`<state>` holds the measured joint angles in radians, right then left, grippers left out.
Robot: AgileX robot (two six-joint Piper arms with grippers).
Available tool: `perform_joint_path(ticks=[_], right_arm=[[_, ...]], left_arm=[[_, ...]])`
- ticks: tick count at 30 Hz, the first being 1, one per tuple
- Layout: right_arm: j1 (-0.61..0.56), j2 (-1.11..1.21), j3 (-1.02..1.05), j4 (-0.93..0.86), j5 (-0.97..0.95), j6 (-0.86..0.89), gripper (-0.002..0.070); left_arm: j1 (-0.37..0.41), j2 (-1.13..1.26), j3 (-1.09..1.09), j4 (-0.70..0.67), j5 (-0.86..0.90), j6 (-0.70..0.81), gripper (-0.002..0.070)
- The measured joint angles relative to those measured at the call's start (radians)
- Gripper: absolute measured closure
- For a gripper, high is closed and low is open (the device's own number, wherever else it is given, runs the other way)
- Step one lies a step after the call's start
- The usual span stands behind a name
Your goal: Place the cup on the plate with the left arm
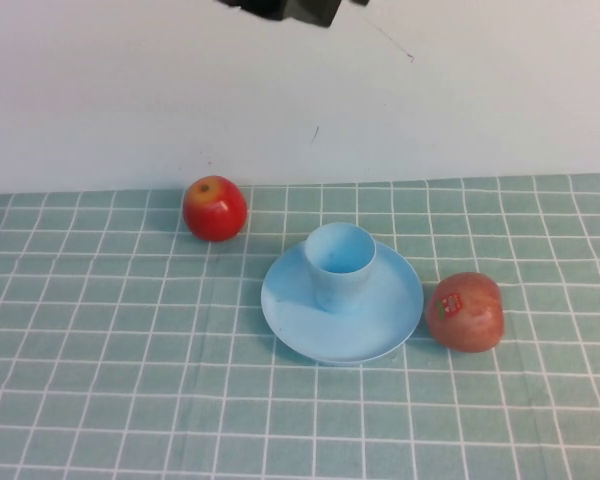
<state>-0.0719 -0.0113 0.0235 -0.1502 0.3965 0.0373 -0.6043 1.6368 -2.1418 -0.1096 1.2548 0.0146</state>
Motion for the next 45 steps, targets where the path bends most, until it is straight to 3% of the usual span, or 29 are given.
perform_joint_path(ticks=[6, 13, 20, 28, 32, 41, 45], right_arm=[[0.0, 0.0, 0.0, 0.0, 0.0, 0.0, 0.0678], [0.0, 0.0, 0.0, 0.0, 0.0, 0.0, 0.0678], [0.0, 0.0, 0.0, 0.0, 0.0, 0.0, 0.0678], [0.0, 0.0, 0.0, 0.0, 0.0, 0.0, 0.0678], [0.0, 0.0, 0.0, 0.0, 0.0, 0.0, 0.0678], [0.0, 0.0, 0.0, 0.0, 0.0, 0.0, 0.0678], [0.0, 0.0, 0.0, 0.0, 0.0, 0.0, 0.0678]], left_arm=[[-0.122, -0.279, 0.365, 0.073, 0.008, -0.112, 0.0672], [-0.22, -0.586, 0.769, 0.041, -0.098, -0.203, 0.0673], [-0.223, -0.73, 0.877, 0.036, -0.109, -0.238, 0.0673], [-0.221, -0.751, 0.883, 0.269, -0.075, -0.316, 0.0673], [-0.123, -0.791, 0.941, 0.317, -0.157, -0.34, 0.0671], [0.314, -1.078, 1.397, 0.27, -0.587, -0.363, 0.0673], [0.445, -1.259, 1.65, 0.254, -0.748, -0.363, 0.0673]])
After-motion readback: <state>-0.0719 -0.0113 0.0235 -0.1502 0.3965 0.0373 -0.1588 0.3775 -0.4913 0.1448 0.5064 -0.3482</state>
